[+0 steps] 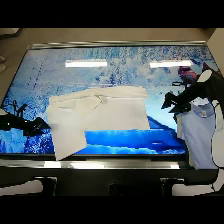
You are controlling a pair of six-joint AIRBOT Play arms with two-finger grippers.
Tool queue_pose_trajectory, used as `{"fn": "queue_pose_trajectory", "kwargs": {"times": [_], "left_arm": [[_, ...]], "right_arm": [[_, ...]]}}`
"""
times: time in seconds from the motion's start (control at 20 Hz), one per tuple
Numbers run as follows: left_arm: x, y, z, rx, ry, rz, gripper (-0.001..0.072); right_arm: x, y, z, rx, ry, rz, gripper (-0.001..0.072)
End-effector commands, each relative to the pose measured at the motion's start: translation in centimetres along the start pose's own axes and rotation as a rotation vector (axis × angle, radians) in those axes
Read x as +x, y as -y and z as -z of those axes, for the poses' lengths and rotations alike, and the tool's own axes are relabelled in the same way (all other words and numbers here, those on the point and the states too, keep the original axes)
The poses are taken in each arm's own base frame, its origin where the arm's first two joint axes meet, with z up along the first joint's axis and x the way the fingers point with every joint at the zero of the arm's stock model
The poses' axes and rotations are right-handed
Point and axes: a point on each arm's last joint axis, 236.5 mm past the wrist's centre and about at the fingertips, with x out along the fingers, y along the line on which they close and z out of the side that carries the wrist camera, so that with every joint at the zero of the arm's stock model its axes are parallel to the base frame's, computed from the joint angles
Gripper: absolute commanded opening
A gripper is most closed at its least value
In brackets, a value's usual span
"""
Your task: Fold the shirts.
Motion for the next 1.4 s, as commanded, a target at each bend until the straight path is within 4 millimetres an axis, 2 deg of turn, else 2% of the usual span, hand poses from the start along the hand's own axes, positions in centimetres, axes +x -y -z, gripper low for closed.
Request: {"fn": "queue_pose_trajectory", "kwargs": {"times": [0.0,0.05,0.15,0.2,0.25,0.35,0.4,0.5,0.65,0.75,0.9,0.95,1.0,1.05,1.15,1.2,1.25,1.3,1.35], "left_arm": [[1.5,1.7,-1.0,-0.006,0.044,0.059,0.0498],[2.0,2.1,-0.9,-0.007,0.031,0.067,0.0452],[2.9,2.4,-0.4,-0.016,-0.003,0.071,0.0431],[3.2,2.5,-0.2,-0.017,-0.018,0.072,0.0333],[3.3,2.6,-0.1,-0.014,-0.025,0.072,0.0295],[3.2,2.6,-0.2,-0.012,-0.02,0.073,0.009],[3.0,2.6,-0.3,-0.006,-0.015,0.072,0.0041],[2.6,2.9,-0.7,0.009,-0.002,0.072,0.0033],[2.0,3.2,-0.8,0.02,0.015,0.072,0.0033],[1.6,3.4,-0.8,0.027,0.024,0.073,0.0033],[1.4,3.6,-0.5,0.039,0.017,0.076,0.0033],[1.4,3.6,-0.5,0.039,0.015,0.077,0.0033],[1.3,3.7,-0.5,0.043,0.013,0.078,0.0033],[0.9,3.9,-0.7,0.073,0.018,0.08,0.0032],[-2.3,5.6,-2.5,0.143,0.088,0.081,0.0031],[-5.2,7.1,-3.9,0.192,0.169,0.078,0.003],[-9.5,9.4,-5.6,0.256,0.293,0.079,0.0031],[-14.8,12.7,-6.6,0.331,0.437,0.098,0.0031],[-20.6,16.5,-6.8,0.411,0.588,0.128,0.0031]], "right_arm": [[-0.1,-0.4,0.2,-0.023,-0.01,-0.023,0.0495],[-0.1,-0.2,0.2,-0.025,-0.01,-0.017,0.0495],[0.0,0.3,0.3,-0.024,-0.014,0.005,0.0496],[0.3,0.6,0.6,-0.018,-0.025,0.014,0.0497],[1.0,1.0,1.2,-0.01,-0.048,0.019,0.0497],[3.1,1.2,3.1,0.018,-0.118,-0.006,0.0497],[4.2,0.8,4.1,0.022,-0.15,-0.043,0.0498],[7.0,0.1,5.5,0.023,-0.181,-0.073,0.0499],[10.7,-1.3,6.1,-0.014,-0.153,-0.053,0.0505],[12.3,-2.3,6.1,-0.023,-0.151,-0.063,0.0504],[13.6,-4.5,6.5,-0.001,-0.179,-0.129,0.0495],[13.9,-5.0,6.8,-0.002,-0.189,-0.133,0.0466],[14.1,-5.4,6.9,-0.011,-0.186,-0.131,0.0279],[13.9,-5.6,6.7,-0.017,-0.177,-0.134,0.0058],[11.3,-6.4,5.3,-0.09,-0.111,-0.134,0.0051],[8.9,-6.8,3.8,-0.153,-0.034,-0.108,0.0051],[5.3,-7.7,1.7,-0.231,0.085,-0.082,0.0051],[0.7,-8.7,-0.6,-0.307,0.23,-0.05,0.0051],[-5.0,-10.1,-2.6,-0.379,0.405,-0.017,0.0051]]}}
